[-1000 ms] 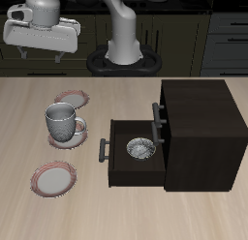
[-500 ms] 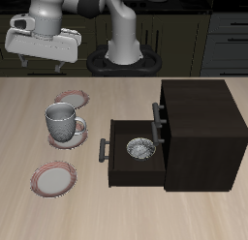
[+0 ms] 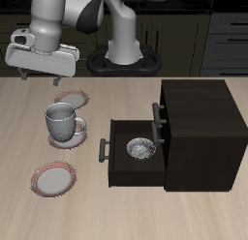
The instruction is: Place the porcelain mug on top of the cabinet
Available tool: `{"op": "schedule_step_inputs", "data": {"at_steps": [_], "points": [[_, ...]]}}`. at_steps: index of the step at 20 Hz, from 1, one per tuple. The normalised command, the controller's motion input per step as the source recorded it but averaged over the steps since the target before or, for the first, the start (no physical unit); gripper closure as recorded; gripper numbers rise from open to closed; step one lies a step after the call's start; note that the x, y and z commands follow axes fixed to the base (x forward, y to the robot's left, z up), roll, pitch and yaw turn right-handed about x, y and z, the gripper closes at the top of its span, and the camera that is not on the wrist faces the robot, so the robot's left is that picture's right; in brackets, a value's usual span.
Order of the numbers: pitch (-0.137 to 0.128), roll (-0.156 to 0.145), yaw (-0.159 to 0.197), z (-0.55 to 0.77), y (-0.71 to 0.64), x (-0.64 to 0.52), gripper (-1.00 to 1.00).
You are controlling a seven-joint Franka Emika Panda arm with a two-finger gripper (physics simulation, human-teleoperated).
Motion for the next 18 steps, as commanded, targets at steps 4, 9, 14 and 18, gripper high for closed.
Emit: {"op": "schedule_step_inputs", "data": {"at_steps": [4,9,14,18], "points": [[0.016,0.024,0.009,-0.26,0.04,0.03,-1.00],[0.032,-0.005,-0.032,-0.34,-0.02,0.16,-1.00],[0.027,-0.012,-0.032,-0.29,0.03,0.16,-1.00],[0.041,0.024,-0.003,-0.30,0.09,0.09,-1.00]]}}
